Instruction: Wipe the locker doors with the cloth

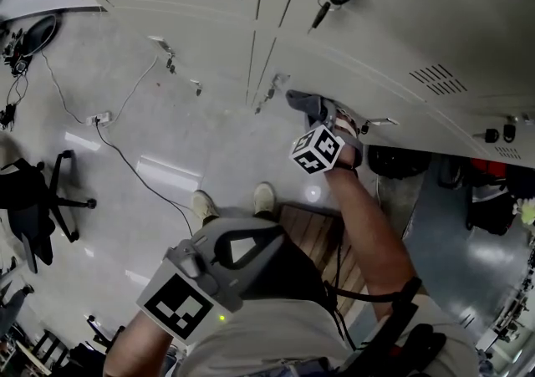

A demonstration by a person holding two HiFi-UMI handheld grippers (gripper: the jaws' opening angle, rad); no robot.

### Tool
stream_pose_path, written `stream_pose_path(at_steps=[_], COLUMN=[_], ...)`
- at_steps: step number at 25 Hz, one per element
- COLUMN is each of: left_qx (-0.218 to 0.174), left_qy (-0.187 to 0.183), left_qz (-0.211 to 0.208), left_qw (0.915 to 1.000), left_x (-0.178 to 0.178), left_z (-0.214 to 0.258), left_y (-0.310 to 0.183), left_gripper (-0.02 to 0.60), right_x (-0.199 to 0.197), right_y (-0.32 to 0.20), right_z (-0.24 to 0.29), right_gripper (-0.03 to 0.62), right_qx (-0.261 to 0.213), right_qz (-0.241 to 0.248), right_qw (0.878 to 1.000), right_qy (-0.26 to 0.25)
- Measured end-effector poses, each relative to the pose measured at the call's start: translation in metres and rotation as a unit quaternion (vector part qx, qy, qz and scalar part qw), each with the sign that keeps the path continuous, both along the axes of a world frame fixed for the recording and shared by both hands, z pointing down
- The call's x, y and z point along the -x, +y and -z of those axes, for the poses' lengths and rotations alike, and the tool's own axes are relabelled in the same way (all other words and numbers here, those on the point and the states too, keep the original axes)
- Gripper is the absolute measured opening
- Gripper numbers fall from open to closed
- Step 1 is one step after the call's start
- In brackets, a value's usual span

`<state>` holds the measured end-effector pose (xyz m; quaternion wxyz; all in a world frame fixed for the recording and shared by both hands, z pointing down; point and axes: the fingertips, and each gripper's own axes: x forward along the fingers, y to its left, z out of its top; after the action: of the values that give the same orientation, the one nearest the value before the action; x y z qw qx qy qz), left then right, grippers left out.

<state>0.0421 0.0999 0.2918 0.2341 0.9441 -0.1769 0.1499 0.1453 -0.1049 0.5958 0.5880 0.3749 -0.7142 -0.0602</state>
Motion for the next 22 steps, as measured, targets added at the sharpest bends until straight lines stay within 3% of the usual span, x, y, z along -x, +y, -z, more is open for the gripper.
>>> stream_pose_path(at_steps=[12,16,22], left_qx=[0.007,-0.002,-0.017], left_qy=[0.0,0.01,0.019], left_qz=[0.0,-0.008,-0.026], left_qw=[1.0,0.9999,0.9993], left_x=[0.008,0.005,0.0], left_z=[-0.007,0.0,0.013], left_y=[0.001,-0.001,0.002], left_gripper=[0.003,0.003,0.003], right_x=[-0.002,0.001,0.012], right_y=[0.002,0.011,0.022], right_z=[-0.038,0.007,0.14], right_gripper=[0.147,0.147,0.147], right_qx=[0.032,0.013,-0.063], right_qz=[0.012,0.015,0.03], right_qw=[0.999,1.0,0.997], right_qy=[0.036,0.017,-0.024])
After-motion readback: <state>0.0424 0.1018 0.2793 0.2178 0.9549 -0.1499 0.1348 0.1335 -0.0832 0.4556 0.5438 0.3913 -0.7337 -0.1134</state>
